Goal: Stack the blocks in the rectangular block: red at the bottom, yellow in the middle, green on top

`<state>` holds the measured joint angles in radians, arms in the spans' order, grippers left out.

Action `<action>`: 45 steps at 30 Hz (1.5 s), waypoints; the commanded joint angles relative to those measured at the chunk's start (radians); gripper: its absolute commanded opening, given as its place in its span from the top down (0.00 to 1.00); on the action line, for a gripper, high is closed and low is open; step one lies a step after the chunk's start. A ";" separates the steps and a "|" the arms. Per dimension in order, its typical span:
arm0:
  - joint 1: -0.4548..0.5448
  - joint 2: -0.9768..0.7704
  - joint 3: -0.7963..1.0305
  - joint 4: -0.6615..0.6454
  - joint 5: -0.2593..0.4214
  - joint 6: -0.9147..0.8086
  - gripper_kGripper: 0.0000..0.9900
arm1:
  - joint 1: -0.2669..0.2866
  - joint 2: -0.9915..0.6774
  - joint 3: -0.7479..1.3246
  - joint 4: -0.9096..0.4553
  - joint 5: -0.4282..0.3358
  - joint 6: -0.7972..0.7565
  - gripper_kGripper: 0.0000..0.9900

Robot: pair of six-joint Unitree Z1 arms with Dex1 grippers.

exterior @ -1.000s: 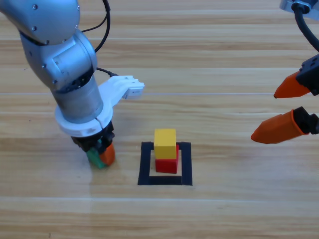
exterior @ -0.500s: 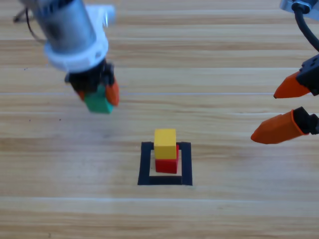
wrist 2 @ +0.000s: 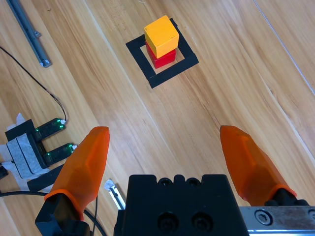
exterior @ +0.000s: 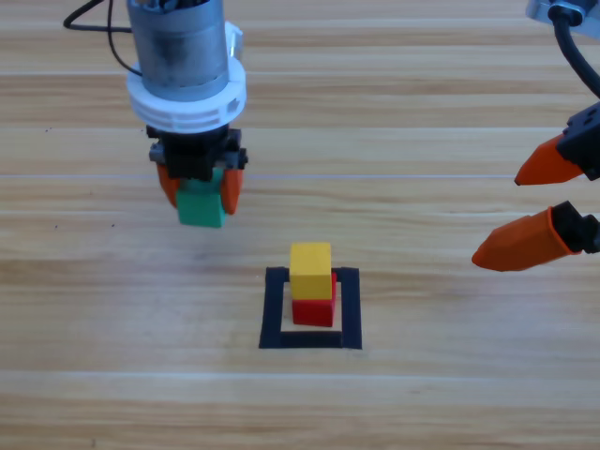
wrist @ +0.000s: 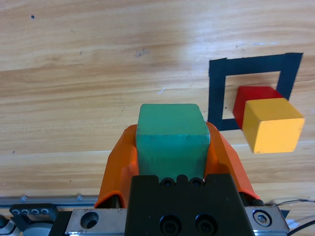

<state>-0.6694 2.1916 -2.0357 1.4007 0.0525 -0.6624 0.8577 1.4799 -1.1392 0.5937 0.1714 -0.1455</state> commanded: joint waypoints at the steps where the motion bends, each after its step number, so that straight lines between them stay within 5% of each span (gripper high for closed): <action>1: -0.019 0.053 -0.020 0.009 -0.002 -0.011 1.00 | -0.023 0.051 0.030 0.011 0.013 -0.011 0.00; 25: -0.185 0.109 -0.158 0.009 0.007 -0.192 1.00 | -0.023 0.056 0.029 0.014 0.013 -0.016 0.00; 45: -0.199 0.157 -0.187 0.007 0.026 -0.201 1.00 | -0.023 0.071 0.022 0.018 0.013 -0.020 0.00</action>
<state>-0.8422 2.2905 -2.2041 1.4037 0.0655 -0.8563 0.8577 1.4900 -1.1393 0.5967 0.1716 -0.1530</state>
